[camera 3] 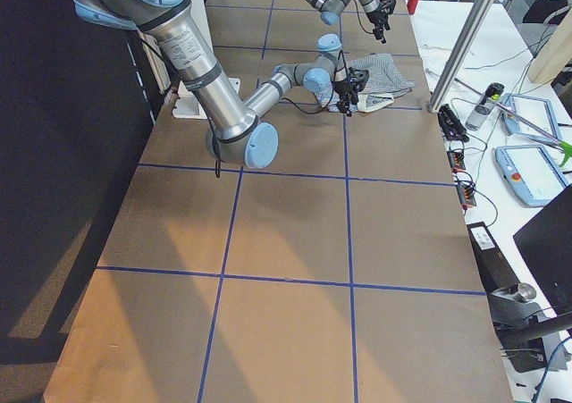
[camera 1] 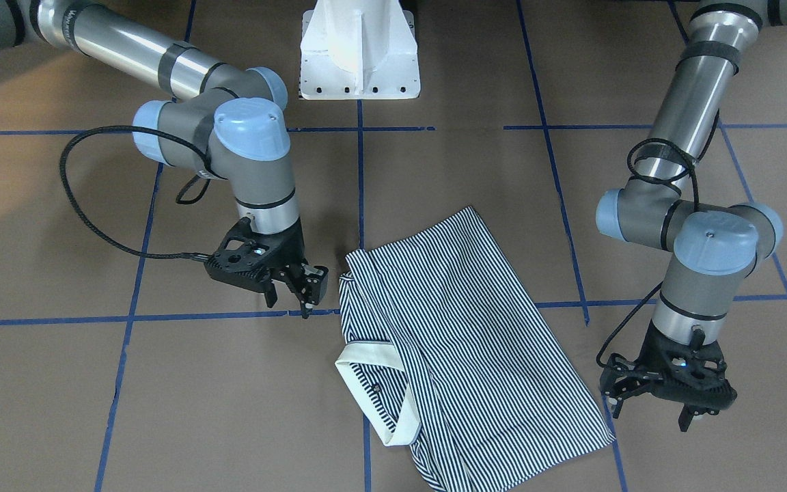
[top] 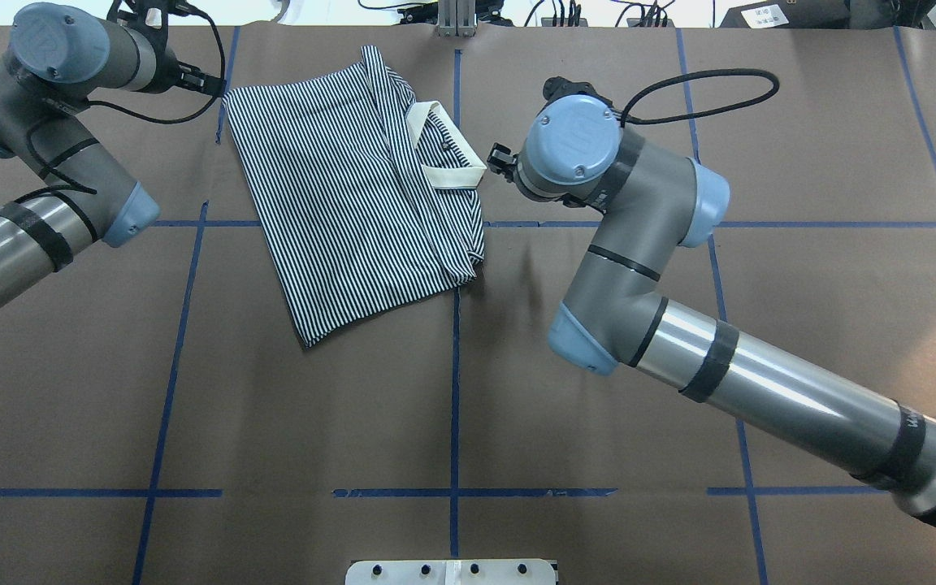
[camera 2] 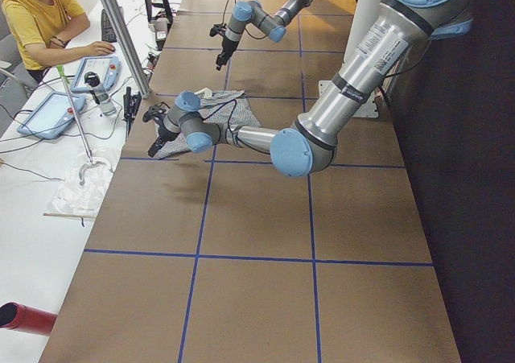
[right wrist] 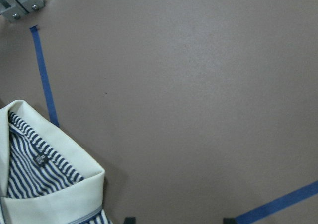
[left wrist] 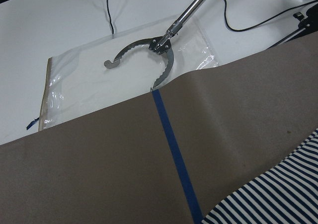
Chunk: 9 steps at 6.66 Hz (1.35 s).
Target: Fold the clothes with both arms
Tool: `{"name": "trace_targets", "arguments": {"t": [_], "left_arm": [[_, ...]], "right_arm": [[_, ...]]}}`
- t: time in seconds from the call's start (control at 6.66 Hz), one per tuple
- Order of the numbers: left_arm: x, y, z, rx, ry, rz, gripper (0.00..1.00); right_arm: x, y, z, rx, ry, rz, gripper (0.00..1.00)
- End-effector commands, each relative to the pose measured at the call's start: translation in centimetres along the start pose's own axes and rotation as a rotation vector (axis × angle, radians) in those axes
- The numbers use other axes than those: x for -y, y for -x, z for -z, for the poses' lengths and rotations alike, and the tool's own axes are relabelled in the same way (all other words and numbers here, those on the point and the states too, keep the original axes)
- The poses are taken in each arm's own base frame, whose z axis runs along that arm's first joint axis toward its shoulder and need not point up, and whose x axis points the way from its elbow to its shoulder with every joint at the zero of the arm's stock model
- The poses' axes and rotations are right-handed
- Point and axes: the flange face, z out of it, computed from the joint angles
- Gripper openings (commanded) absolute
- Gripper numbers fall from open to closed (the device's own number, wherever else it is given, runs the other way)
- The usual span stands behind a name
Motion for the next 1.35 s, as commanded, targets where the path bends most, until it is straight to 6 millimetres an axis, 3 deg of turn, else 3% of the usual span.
{"name": "trace_targets", "arguments": {"t": [0.0, 0.15, 0.6, 1.05, 1.2], "left_arm": [[-0.2, -0.1, 0.3, -0.008, -0.003, 0.007, 1.00], [-0.1, -0.3, 0.5, -0.012, -0.007, 0.006, 1.00], [-0.1, -0.6, 0.5, -0.017, -0.010, 0.004, 1.00], [-0.2, -0.8, 0.4, -0.020, -0.010, 0.002, 1.00], [-0.3, -0.7, 0.4, -0.019, -0.009, 0.002, 1.00]], "right_arm": [[-3.7, 5.2, -2.7, -0.046, -0.006, -0.074, 0.67], [-4.6, 5.4, -3.8, -0.068, -0.002, -0.066, 0.60], [-8.0, 5.3, -4.2, -0.079, 0.029, -0.034, 0.57], [-8.2, 4.6, -4.8, -0.100, 0.037, -0.014, 0.56], [-8.4, 4.6, -4.8, -0.100, 0.040, -0.013, 0.41]]}}
